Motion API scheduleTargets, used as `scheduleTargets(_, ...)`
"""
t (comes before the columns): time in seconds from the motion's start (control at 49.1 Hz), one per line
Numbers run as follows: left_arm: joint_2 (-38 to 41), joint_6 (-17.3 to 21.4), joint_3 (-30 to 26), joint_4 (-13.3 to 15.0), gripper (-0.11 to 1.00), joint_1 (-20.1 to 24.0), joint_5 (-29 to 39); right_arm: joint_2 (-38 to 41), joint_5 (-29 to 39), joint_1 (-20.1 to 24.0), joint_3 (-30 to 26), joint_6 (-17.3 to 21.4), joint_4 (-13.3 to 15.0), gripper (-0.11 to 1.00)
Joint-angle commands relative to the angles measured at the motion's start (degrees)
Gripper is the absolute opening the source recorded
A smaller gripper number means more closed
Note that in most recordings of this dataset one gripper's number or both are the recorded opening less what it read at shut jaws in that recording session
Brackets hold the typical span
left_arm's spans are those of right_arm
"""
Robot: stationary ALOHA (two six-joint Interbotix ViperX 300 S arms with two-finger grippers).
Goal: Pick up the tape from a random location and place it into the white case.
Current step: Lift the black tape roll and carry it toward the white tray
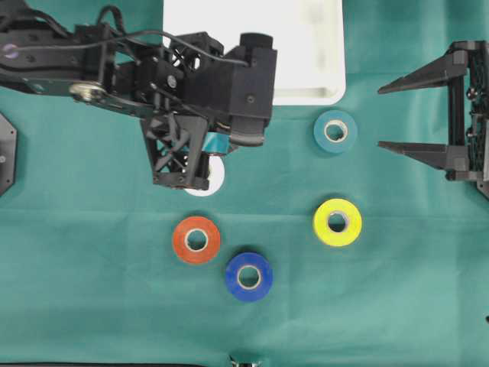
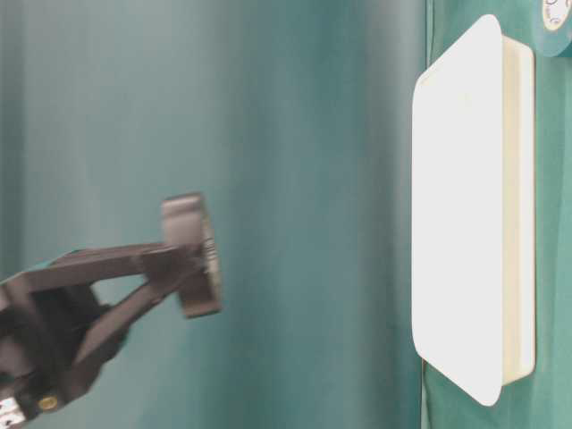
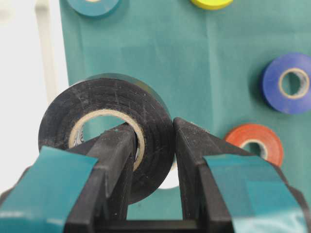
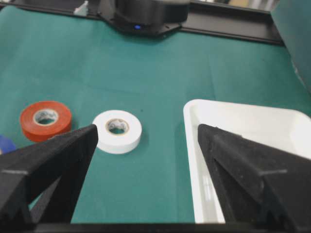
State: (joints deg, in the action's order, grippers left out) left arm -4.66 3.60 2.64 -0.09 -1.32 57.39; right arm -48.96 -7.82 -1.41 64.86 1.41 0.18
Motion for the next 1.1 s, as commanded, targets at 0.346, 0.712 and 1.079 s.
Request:
scheduleTargets(0.346,-1.93,0.09,-2.55,-0.18,0.20,-0.09,0.70,0.09,-0.26,-0.09,-1.32,0.09,0.09,0.92)
scheduleTargets(0.712,-2.02,0.09,-2.55,-0.18,0.20,-0.18,0.62,0.09,0.09,0.00,-1.32,0.09,0.09,0.92)
scheduleTargets(1.079,-2.02,0.00,-2.46,-0.18,0.20,-0.18,0.62,0.09,0.97,-0.09,-1.32,0.09,0.09,0.92)
